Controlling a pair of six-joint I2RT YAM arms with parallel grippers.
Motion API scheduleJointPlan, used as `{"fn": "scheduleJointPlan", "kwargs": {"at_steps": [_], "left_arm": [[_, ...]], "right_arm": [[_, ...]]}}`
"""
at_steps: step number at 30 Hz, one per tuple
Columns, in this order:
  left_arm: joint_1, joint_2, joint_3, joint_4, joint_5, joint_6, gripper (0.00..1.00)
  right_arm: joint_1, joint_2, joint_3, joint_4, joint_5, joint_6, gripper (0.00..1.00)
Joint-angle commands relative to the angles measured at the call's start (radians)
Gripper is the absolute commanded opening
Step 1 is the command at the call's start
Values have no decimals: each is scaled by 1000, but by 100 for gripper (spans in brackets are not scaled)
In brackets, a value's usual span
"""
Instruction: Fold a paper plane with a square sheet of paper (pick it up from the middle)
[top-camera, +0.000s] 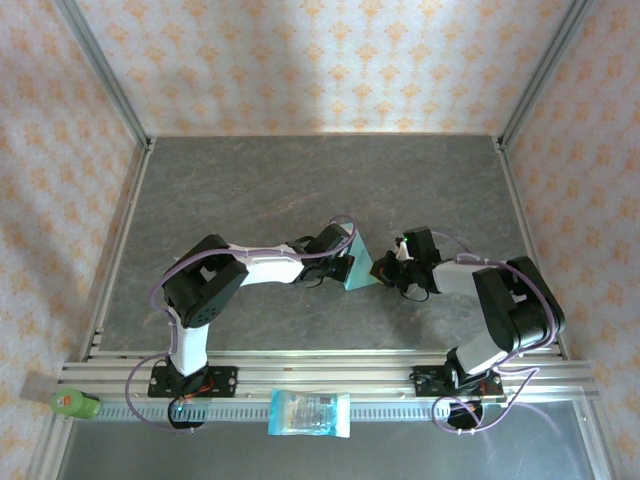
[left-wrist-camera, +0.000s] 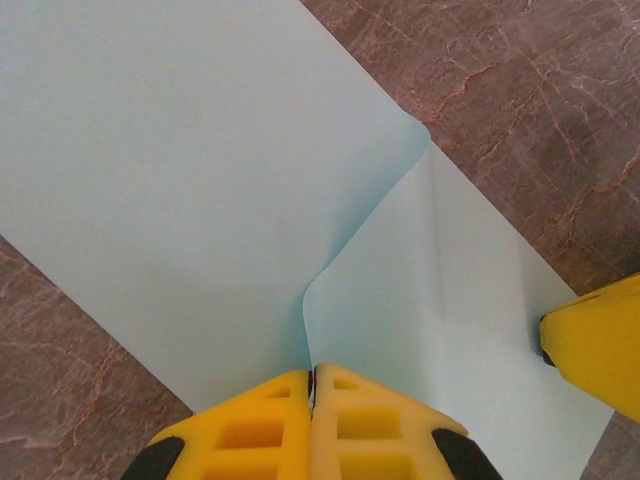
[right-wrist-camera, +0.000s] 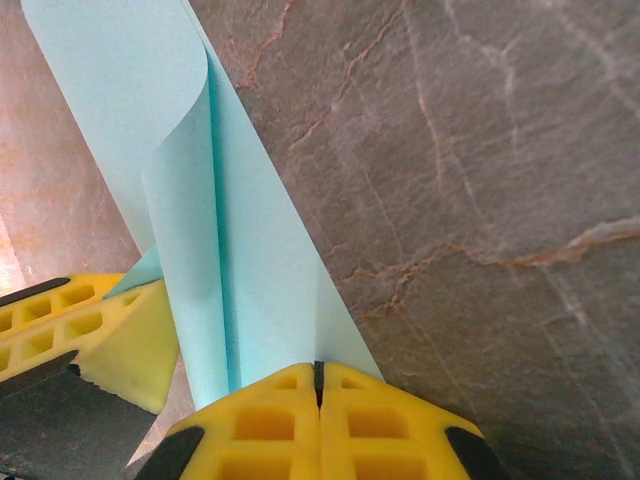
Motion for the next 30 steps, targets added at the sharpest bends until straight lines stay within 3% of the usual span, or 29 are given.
{"fn": "scheduleJointPlan", "kwargs": {"at_steps": [1, 30], "left_arm": [[6, 19, 27, -34, -39, 11, 0], [2, 48, 21, -12, -38, -5, 0]], "right_arm": [[1, 21, -34, -117, 83, -16, 0], [1, 26, -34, -120, 83, -17, 0]]}}
